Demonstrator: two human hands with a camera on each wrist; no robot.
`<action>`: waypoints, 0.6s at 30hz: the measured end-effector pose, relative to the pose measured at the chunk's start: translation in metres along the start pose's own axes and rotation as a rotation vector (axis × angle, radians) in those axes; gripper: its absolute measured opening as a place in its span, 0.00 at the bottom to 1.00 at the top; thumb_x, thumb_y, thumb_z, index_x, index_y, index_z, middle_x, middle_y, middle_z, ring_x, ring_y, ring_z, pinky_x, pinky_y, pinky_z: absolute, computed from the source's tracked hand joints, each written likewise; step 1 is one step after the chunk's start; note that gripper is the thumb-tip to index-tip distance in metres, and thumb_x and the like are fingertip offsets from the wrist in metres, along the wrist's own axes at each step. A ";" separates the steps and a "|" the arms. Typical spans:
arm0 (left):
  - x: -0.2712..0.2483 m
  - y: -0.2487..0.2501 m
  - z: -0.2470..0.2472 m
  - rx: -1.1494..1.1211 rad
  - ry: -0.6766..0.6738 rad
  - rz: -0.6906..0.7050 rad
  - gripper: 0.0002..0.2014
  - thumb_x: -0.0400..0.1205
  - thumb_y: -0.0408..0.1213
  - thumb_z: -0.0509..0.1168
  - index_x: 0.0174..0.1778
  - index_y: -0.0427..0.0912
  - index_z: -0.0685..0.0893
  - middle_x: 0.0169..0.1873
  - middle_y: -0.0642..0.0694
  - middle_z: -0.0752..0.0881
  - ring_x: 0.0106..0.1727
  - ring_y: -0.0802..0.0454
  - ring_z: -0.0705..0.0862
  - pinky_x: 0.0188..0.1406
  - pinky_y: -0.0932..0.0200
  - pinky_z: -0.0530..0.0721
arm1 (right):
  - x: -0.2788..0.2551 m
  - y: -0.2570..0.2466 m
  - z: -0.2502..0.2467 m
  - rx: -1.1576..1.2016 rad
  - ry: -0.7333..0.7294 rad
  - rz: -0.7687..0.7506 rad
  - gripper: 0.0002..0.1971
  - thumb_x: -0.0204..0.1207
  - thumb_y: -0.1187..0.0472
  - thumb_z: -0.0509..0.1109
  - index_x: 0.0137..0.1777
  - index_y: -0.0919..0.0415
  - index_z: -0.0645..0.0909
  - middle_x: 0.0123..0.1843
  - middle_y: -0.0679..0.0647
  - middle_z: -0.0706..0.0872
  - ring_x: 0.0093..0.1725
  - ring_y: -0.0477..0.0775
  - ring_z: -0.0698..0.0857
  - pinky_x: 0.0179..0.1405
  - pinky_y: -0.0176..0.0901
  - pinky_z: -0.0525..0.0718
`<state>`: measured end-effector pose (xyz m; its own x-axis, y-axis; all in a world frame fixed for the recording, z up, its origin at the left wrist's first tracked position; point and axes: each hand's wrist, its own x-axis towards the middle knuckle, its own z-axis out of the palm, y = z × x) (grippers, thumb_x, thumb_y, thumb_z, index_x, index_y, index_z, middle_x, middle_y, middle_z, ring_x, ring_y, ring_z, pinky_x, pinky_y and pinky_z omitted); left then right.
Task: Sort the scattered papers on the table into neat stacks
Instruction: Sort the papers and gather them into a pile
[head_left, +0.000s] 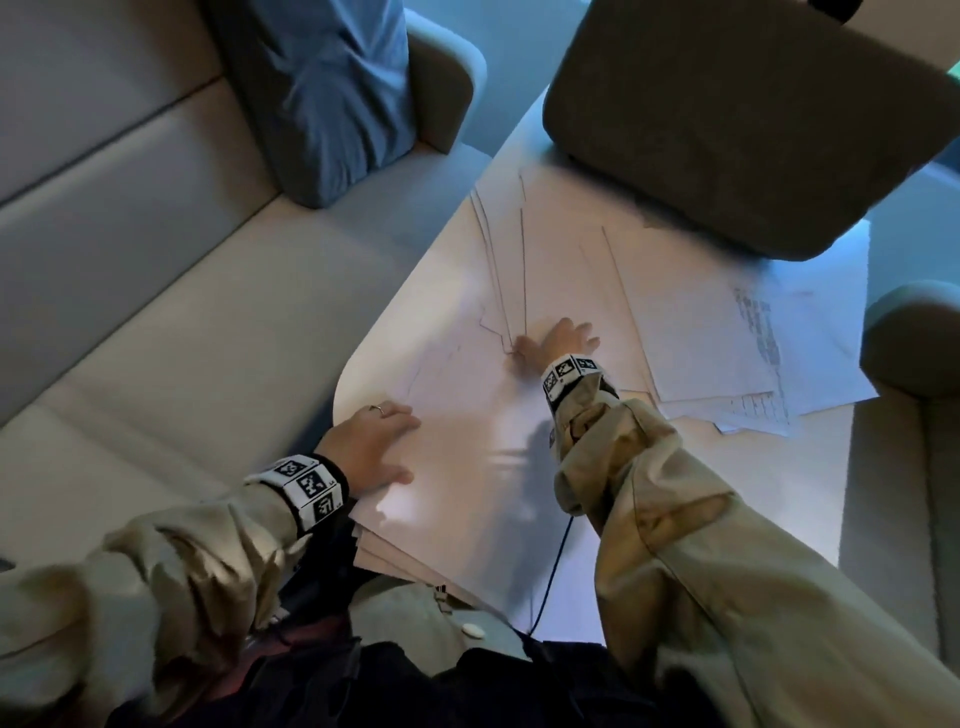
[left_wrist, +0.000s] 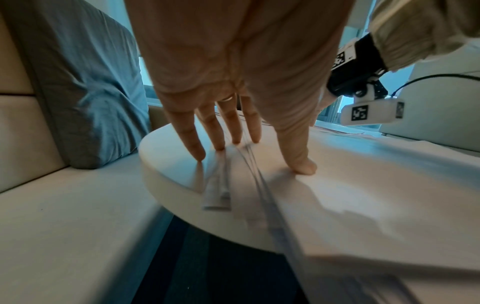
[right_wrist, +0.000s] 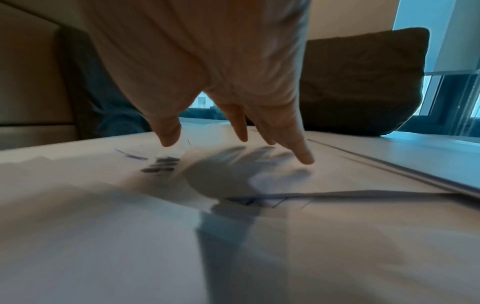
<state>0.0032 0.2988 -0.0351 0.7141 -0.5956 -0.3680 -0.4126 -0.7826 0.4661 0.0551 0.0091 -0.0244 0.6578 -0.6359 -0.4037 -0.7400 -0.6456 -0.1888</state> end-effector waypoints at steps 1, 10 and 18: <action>0.000 -0.001 0.000 0.001 -0.001 -0.003 0.34 0.70 0.51 0.75 0.72 0.55 0.73 0.73 0.59 0.68 0.72 0.55 0.70 0.65 0.52 0.77 | 0.004 -0.001 0.002 -0.002 -0.008 0.021 0.44 0.71 0.37 0.70 0.78 0.63 0.60 0.82 0.64 0.53 0.81 0.71 0.53 0.76 0.68 0.61; 0.014 -0.003 -0.013 -0.063 0.023 -0.069 0.24 0.67 0.51 0.74 0.59 0.57 0.80 0.59 0.59 0.75 0.59 0.55 0.80 0.55 0.54 0.81 | 0.019 -0.009 0.003 -0.141 -0.005 0.024 0.50 0.63 0.38 0.77 0.77 0.62 0.57 0.77 0.68 0.61 0.76 0.73 0.63 0.70 0.69 0.69; 0.015 0.004 -0.018 -0.029 -0.016 -0.123 0.25 0.69 0.50 0.75 0.61 0.57 0.78 0.62 0.58 0.73 0.63 0.56 0.76 0.52 0.60 0.77 | 0.023 -0.010 -0.015 -0.195 -0.018 -0.080 0.23 0.78 0.60 0.67 0.70 0.67 0.70 0.70 0.69 0.74 0.70 0.68 0.75 0.67 0.60 0.77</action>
<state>0.0231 0.2901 -0.0243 0.7492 -0.4986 -0.4360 -0.3059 -0.8443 0.4399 0.0795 -0.0051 -0.0184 0.7091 -0.5730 -0.4110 -0.6433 -0.7643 -0.0444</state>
